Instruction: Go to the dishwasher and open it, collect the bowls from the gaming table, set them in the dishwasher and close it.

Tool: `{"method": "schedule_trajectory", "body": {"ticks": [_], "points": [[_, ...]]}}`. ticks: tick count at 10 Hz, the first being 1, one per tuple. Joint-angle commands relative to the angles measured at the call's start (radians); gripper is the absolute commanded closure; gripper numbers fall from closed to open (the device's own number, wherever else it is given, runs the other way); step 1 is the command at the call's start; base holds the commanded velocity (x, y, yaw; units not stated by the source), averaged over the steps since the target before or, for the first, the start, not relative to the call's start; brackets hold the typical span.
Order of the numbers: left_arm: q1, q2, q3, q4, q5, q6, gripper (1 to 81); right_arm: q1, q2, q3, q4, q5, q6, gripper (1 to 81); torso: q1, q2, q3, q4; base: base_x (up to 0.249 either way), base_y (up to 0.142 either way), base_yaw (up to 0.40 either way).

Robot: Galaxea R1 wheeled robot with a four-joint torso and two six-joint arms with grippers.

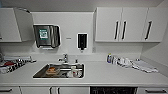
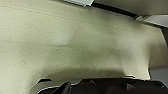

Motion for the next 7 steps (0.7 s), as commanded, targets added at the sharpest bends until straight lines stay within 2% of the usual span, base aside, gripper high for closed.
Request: {"method": "schedule_trajectory", "body": {"ticks": [1, 7], "points": [[-0.067, -0.008, 0.006, 0.006, 0.034, -0.001, 1.0, 0.073, -0.015, -0.005, 0.004, -0.058, -0.005, 1.0, 0.000, 0.000, 0.000, 0.000, 0.000, 0.000, 0.000], [-0.067, -0.005, 0.006, 0.006, 0.037, -0.001, 1.0, 0.071, -0.014, -0.010, 0.002, -0.058, -0.007, 1.0, 0.000, 0.000, 0.000, 0.000, -0.081, 0.000, 0.000]]}}
